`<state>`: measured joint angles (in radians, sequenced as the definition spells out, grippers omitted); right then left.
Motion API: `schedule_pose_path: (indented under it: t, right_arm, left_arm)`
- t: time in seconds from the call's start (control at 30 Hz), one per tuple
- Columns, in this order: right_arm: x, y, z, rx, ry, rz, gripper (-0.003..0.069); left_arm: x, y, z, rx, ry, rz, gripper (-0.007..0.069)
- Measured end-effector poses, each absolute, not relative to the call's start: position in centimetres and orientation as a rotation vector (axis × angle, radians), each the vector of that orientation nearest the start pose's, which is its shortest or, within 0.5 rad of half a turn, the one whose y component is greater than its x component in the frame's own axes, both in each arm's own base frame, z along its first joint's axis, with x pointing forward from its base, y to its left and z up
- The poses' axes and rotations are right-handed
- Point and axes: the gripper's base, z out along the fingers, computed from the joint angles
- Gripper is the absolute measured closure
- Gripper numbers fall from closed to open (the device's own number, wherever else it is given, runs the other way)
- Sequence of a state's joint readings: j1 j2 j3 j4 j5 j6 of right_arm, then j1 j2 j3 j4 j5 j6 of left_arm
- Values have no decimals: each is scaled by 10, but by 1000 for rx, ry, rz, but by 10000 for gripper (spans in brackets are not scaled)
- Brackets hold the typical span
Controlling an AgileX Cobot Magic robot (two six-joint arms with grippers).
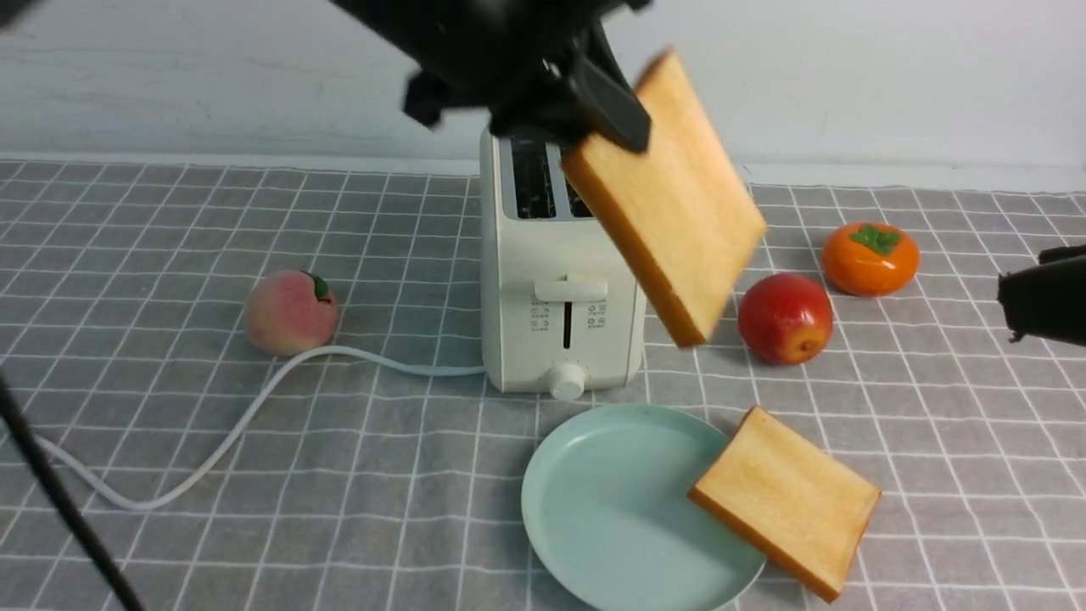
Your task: Take toasted bread from bread machine on grey coffee table place on plate.
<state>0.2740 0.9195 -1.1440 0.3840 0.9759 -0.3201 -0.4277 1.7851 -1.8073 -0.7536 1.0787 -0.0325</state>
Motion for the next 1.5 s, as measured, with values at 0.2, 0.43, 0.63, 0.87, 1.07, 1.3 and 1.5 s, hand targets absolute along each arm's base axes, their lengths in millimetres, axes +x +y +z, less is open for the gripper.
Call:
schedule_pose_path:
  t: [0.2, 0.43, 0.63, 0.87, 1.07, 1.3, 1.5]
  right_arm:
    - [150, 72, 416, -585, 2141, 445, 402]
    - [156, 73, 412, -587, 2164, 446, 402]
    - [160, 74, 410, -586, 2176, 452, 402]
    - [161, 75, 409, -583, 2176, 457, 402]
    - [161, 75, 409, -580, 2178, 458, 402]
    - [162, 64, 403, -311, 2324, 416, 406]
    - [151, 51, 397, -163, 2405, 315, 505]
  left_arm:
    - [359, -227, 290, 100, 2682, -1239, 564]
    - [369, -234, 236, -15, 2799, -1257, 557]
    - [367, -231, 238, 39, 2811, -1192, 410]
    - [347, -216, 286, 193, 2757, -1116, 118]
    - [309, -184, 361, 384, 2636, -937, 13]
    - [265, -154, 410, 393, 2575, -771, 110]
    - [248, -136, 423, 289, 2587, -645, 325]
